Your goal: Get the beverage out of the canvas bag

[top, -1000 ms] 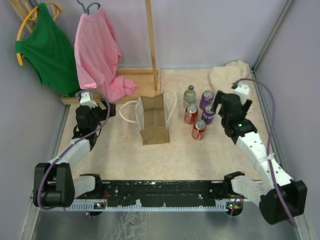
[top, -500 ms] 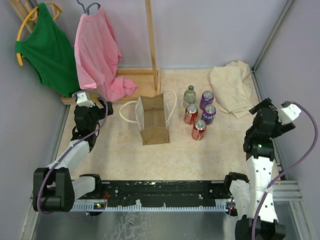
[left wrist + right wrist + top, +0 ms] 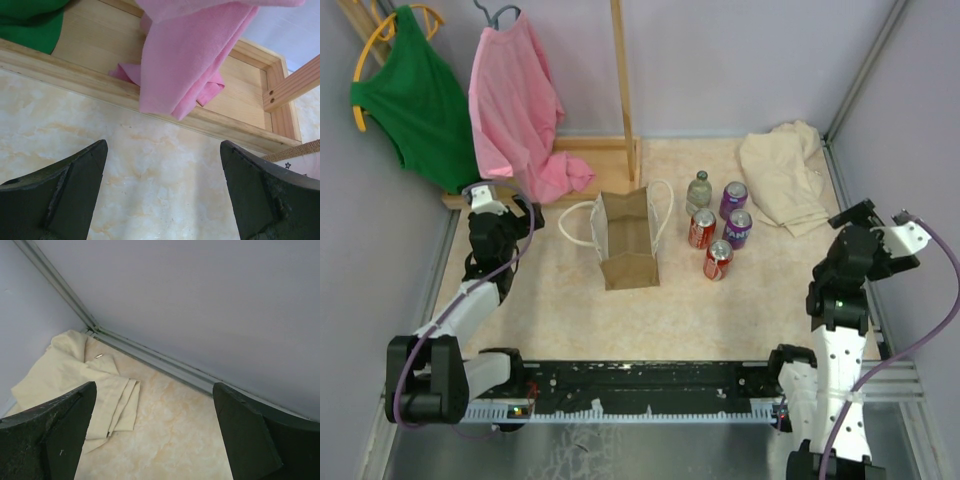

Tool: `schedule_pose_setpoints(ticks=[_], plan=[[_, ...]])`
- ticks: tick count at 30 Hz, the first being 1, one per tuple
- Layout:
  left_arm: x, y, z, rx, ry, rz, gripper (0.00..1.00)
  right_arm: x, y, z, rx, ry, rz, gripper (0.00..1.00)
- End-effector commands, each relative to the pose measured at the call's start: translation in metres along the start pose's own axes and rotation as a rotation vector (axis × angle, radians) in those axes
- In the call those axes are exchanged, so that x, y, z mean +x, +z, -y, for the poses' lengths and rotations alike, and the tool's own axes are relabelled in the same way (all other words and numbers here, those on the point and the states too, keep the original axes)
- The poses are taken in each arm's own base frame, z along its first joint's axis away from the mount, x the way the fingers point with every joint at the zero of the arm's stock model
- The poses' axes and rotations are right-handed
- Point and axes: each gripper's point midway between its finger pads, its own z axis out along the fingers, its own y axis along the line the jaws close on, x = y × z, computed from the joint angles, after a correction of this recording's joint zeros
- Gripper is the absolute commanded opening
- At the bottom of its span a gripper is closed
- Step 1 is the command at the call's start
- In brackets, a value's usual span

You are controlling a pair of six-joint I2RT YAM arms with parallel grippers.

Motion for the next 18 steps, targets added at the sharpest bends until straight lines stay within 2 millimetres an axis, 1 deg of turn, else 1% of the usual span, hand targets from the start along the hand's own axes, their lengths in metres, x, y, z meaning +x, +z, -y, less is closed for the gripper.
schedule_pose_setpoints(ticks=[1, 18], plan=[[-0.0068, -0.0033, 0.0001, -0.007, -0.009, 0.032, 1.00, -0.0198, 0.0004, -0.0015, 0.010, 0.042, 0.057, 0.99], [-0.0050, -0.0018, 0.0018, 0.002, -0.008, 0.024, 1.00, -0.0133, 0.0033, -0.0049, 0.001, 0.021, 0.031, 0.99]])
